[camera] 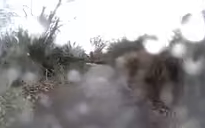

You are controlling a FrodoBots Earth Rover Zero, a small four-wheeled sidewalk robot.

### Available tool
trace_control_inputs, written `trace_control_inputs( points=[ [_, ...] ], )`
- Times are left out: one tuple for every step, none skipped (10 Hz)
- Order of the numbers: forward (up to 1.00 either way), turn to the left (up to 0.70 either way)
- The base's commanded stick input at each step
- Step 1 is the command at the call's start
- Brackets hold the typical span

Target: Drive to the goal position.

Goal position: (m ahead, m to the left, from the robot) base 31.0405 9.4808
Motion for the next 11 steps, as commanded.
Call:
trace_control_inputs(
  points=[
    [1.00,0.00],
    [1.00,0.00],
    [1.00,0.00],
    [1.00,0.00],
    [1.00,0.00],
    [1.00,0.00],
    [1.00,0.00],
    [1.00,0.00],
    [1.00,0.00],
    [1.00,0.00],
    [1.00,-0.19]
  ],
)
